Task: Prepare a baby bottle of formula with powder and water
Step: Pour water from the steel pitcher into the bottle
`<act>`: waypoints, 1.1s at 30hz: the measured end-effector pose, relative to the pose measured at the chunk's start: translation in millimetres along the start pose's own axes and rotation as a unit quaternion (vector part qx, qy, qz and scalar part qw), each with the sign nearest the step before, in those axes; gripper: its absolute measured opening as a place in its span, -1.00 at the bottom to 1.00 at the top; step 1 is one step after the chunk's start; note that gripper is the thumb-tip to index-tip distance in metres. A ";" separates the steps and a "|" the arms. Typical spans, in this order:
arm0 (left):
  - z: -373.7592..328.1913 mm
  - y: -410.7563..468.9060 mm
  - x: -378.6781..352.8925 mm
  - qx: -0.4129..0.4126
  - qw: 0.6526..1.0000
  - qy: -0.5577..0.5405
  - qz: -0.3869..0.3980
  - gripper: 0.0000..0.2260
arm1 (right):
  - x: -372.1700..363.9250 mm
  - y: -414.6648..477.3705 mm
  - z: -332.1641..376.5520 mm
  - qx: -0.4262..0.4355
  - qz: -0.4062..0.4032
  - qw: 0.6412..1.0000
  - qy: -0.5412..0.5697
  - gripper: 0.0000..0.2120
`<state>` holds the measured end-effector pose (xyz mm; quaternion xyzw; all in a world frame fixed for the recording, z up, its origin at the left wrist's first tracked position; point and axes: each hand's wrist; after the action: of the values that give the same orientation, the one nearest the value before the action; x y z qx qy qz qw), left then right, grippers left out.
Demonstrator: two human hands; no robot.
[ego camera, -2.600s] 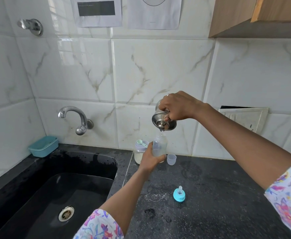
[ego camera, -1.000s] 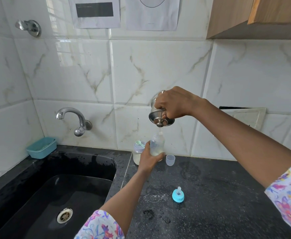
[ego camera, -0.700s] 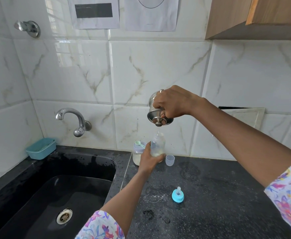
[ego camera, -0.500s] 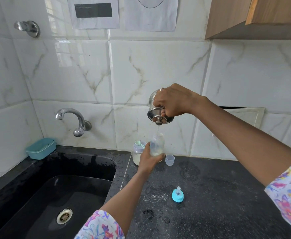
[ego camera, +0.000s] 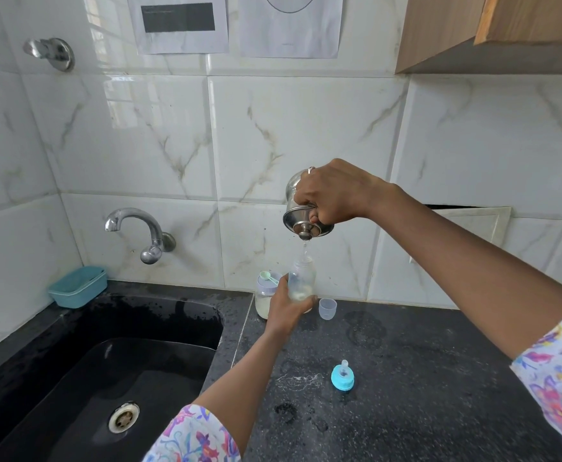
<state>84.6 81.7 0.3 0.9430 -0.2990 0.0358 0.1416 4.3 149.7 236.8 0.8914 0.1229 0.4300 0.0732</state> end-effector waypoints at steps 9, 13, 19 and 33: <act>-6.5 6.1 -1.0 -0.006 1.000 0.009 -0.004 -0.48 | -3.3 -1.5 5.1 0.002 0.002 1.000 0.006 -0.94; -6.7 5.9 -1.2 -0.002 1.000 0.006 -0.004 -0.51 | -1.4 -3.3 6.0 -0.002 0.004 1.000 0.016 -0.97; -6.6 9.5 -1.8 -0.003 1.000 -0.014 -0.008 -0.50 | -1.9 -5.3 5.6 -0.003 -0.009 1.000 0.015 -0.91; -7.9 10.6 -4.2 -0.010 1.000 0.007 -0.004 -0.47 | 1.9 -9.1 4.9 -0.002 -0.013 1.000 0.000 -0.88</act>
<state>75.2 78.0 9.8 0.9425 -0.2944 0.0390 0.1532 7.9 158.8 233.1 0.8894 0.1338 0.4296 0.0809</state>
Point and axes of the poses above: each hand's wrist, its own y-axis towards the middle knuckle, its own x-axis out of the back of the hand, z = x × y, and after that the axes turned 5 degrees about -x, right-handed
